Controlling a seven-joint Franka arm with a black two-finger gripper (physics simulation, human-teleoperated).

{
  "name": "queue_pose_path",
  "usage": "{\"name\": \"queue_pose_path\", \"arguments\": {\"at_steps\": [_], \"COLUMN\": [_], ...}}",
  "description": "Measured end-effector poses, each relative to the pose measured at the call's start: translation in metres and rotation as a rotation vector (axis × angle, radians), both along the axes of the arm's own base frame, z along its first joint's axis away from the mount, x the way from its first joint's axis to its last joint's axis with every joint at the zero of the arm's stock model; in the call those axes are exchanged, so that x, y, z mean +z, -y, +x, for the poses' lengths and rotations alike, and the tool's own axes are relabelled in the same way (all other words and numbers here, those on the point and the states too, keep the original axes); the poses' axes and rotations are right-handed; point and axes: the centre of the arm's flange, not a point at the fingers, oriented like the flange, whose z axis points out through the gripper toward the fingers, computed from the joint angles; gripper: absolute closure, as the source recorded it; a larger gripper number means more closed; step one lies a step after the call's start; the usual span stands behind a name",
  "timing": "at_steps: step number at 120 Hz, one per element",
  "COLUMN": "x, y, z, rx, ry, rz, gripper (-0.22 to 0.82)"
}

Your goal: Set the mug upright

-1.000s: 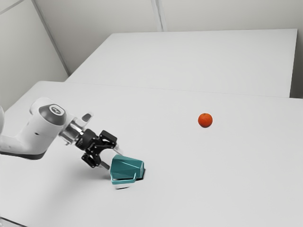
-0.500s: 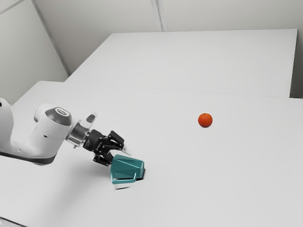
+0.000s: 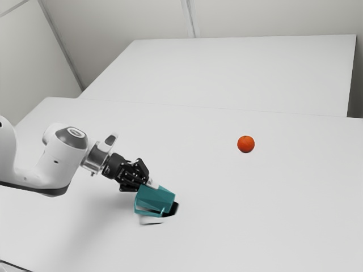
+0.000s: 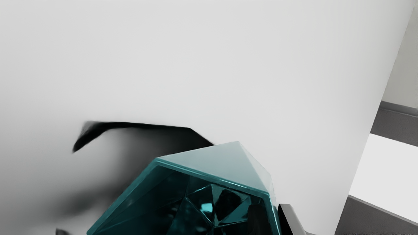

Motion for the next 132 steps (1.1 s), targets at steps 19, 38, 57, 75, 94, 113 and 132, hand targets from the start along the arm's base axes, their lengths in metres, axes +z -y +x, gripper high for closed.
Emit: {"name": "queue_pose_path", "arguments": {"at_steps": [19,38,57,75,94,113,132], "x": [0.007,0.021,0.035,0.056,0.077,0.089,0.092], "y": [0.003,0.002,-0.005,-0.01,-0.003,0.005,0.011], "z": [0.001,0.002,0.005,0.015,0.028,0.035,0.036], "rx": [-0.013,-0.033,-0.091,-0.205,-0.327,-0.403,-0.441], "ry": [0.029,0.073,0.117,0.151,0.157,0.134,0.098], "rz": [0.003,0.016,0.09,0.236,0.403,0.538,0.645], "gripper": [0.77,0.77,0.78,0.78,0.78,0.78,0.78]}}
